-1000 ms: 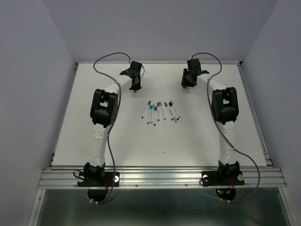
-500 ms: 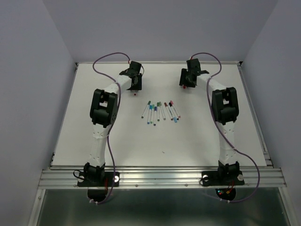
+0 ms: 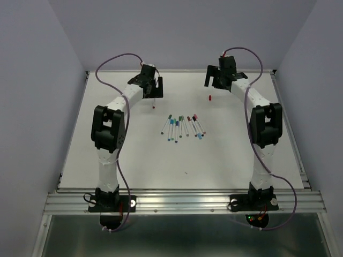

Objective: Open the pen caps

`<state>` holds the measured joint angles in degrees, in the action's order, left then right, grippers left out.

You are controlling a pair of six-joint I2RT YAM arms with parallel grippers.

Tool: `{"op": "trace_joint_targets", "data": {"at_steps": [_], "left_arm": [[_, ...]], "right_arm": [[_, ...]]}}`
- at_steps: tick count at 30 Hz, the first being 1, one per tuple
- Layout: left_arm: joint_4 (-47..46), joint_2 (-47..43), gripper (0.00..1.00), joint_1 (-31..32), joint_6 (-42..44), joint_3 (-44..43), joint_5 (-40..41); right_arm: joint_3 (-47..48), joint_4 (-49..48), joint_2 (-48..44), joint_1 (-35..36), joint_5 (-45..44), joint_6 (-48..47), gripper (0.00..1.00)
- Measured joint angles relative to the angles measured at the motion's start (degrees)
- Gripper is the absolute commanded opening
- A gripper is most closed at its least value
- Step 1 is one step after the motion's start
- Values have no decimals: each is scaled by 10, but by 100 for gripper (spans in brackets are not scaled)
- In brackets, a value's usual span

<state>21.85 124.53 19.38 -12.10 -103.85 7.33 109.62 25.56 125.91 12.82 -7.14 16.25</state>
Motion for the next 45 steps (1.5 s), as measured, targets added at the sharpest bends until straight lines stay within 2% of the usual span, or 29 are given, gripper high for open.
{"op": "trace_joint_targets", "data": {"at_steps": [3,9,15,22,33,41,44,45], "left_arm": [[-18,-88,99,0,-2,66,-8],[-103,-275,99,28,10,280,-25],[-114,-271,99,70,23,374,-41],[-114,-237,99,83,35,370,-37],[-113,-176,98,107,49,343,-38],[-104,-141,80,113,48,320,-25],[-101,-131,67,115,49,305,-25],[-100,-127,59,115,50,301,-26]], "right_arm": [[-33,-2,-63,0,-2,0,100],[-157,-17,-191,0,-6,0,100],[-266,-27,-247,0,11,-9,100],[-318,-30,-267,0,39,-17,100],[-323,-33,-281,0,38,-19,100],[-325,-33,-281,0,30,-20,100],[-325,-33,-281,0,26,-20,100],[-325,-33,-281,0,25,-20,100]]}}
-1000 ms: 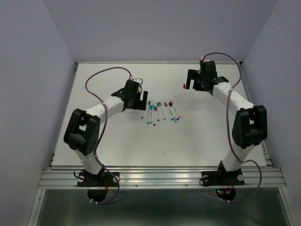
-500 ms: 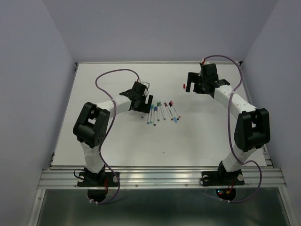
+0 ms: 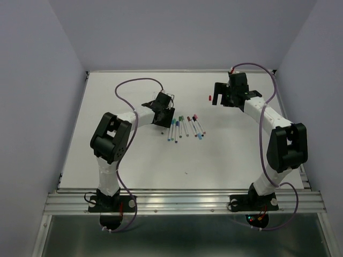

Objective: Open the pen caps

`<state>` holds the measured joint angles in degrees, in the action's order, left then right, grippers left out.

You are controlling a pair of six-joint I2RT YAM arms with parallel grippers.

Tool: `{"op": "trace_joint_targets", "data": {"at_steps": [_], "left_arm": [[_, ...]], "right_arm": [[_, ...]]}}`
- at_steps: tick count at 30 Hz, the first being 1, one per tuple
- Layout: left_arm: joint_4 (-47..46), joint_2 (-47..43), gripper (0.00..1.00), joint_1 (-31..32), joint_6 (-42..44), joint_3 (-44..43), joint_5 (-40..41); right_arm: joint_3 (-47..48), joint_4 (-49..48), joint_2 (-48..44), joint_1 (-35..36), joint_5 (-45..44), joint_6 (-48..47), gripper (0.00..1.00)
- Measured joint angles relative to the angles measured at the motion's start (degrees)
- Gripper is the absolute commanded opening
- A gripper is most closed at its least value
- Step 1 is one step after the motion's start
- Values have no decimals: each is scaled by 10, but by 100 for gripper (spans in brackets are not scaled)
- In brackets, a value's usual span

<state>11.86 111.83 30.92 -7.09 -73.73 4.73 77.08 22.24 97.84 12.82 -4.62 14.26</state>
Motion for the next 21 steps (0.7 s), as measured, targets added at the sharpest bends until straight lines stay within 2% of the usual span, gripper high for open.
{"op": "trace_joint_targets", "data": {"at_steps": [1,4,8,16,21], "left_arm": [[1,2,55,1,0,-3,-2],[2,9,29,3,3,-13,-5],[2,12,1,5,7,-15,-9],[1,9,0,7,-4,-13,12],[10,-23,0,7,-10,3,48]], "right_arm": [[0,0,0,0,-1,0,100],[0,0,0,0,-1,-1,100],[0,0,0,0,-4,-1,100],[-20,-12,-16,0,0,-1,100],[-59,-59,-62,0,74,4,100]]}}
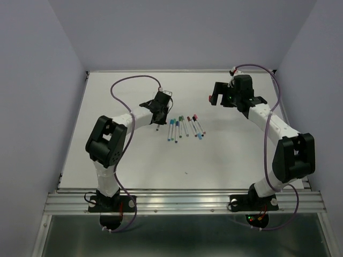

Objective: Open the pen caps

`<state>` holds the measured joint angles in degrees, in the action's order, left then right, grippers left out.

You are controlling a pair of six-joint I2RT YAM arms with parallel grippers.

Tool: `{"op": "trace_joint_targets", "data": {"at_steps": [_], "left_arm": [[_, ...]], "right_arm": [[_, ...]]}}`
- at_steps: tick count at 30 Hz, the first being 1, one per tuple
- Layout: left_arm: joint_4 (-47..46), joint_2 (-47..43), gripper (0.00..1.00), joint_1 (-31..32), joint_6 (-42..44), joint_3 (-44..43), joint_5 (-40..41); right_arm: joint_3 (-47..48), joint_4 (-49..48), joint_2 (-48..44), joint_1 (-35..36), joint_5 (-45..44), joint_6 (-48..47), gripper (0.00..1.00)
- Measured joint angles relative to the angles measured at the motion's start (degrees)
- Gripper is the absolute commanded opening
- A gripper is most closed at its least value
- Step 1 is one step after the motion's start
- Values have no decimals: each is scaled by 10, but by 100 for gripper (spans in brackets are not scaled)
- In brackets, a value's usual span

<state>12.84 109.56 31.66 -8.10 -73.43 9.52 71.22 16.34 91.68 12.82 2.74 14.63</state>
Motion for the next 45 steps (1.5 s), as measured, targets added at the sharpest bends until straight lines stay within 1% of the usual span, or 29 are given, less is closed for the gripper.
{"op": "trace_joint_targets", "data": {"at_steps": [2,5,8,10,12,14,16,21,23,28,29,31,32,34,35,36,38,39,40,41,42,44,45], "left_arm": [[-6,-30,0,-2,0,9,2],[-34,-109,0,-5,1,36,-22],[-88,-212,0,-6,2,67,-92],[-133,-268,0,-6,0,88,-146],[-169,-302,0,-6,-5,99,-202],[-201,-316,0,-5,-11,108,-248],[-227,-319,0,-5,-19,120,-287],[-240,-317,0,-5,-37,147,-336],[-244,-317,0,-5,-44,149,-346],[-267,-317,0,-5,-57,149,-361],[-273,-317,0,-5,-60,150,-365],[-284,-317,0,-5,-63,155,-372],[-287,-317,0,-5,-65,157,-374],[-287,-317,0,-5,-67,161,-376],[-287,-317,0,-5,-68,162,-377],[-288,-317,0,-5,-68,163,-377],[-289,-317,0,-5,-70,165,-377],[-289,-317,0,-5,-71,165,-377],[-289,-317,0,-5,-73,165,-377],[-290,-317,0,-5,-73,165,-377],[-291,-317,0,-5,-74,165,-378],[-296,-317,0,-5,-75,165,-378],[-298,-317,0,-5,-76,165,-376]], "right_arm": [[-14,-28,-17,0,51,6,100],[-31,-87,-33,0,144,25,100],[-49,-164,-35,2,249,63,100],[-60,-207,-35,6,295,89,100],[-66,-256,-32,17,334,117,100],[-68,-303,-28,31,359,142,100],[-74,-379,-23,45,400,183,100],[-77,-514,-3,60,446,261,100],[-76,-542,8,64,453,279,99],[-76,-554,26,80,457,293,95],[-75,-553,28,84,457,293,84],[-74,-553,28,87,457,292,75],[-73,-554,28,88,457,289,68],[-72,-555,28,91,455,287,64],[-72,-554,28,92,453,287,59],[-72,-553,27,93,451,286,56],[-72,-554,27,94,447,285,44],[-72,-554,27,94,445,283,41],[-72,-553,27,94,442,282,34],[-72,-553,27,94,441,280,31],[-72,-553,27,94,438,280,26],[-72,-552,27,94,433,278,13],[-72,-551,27,94,431,279,1]]}}
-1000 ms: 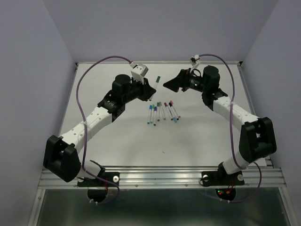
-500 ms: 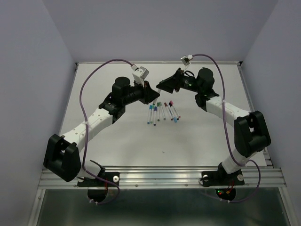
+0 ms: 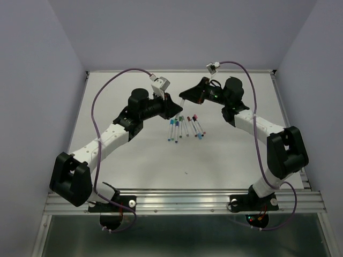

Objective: Open the pen caps

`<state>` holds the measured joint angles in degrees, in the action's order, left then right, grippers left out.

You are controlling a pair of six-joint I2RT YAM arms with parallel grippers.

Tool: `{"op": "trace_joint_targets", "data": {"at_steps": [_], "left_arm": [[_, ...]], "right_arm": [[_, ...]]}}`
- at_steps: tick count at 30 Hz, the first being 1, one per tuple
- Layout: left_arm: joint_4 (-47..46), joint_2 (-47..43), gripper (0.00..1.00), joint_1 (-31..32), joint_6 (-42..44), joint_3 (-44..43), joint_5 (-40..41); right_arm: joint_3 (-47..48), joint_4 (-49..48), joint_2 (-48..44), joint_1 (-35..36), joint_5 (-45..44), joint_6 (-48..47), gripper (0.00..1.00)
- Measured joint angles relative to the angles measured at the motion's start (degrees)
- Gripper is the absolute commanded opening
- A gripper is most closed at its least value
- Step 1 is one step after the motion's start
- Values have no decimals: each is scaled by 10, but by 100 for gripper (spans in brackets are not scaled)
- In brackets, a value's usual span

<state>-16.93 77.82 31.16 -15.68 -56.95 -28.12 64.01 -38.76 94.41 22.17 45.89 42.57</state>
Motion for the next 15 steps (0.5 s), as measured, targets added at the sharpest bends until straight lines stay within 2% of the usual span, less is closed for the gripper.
{"op": "trace_joint_targets", "data": {"at_steps": [9,15], "left_arm": [[-25,-7,0,0,-20,15,1],[-96,-43,0,-2,-53,81,23]], "right_arm": [[0,14,-13,4,-41,-2,1],[19,67,-14,15,-70,9,1]]}}
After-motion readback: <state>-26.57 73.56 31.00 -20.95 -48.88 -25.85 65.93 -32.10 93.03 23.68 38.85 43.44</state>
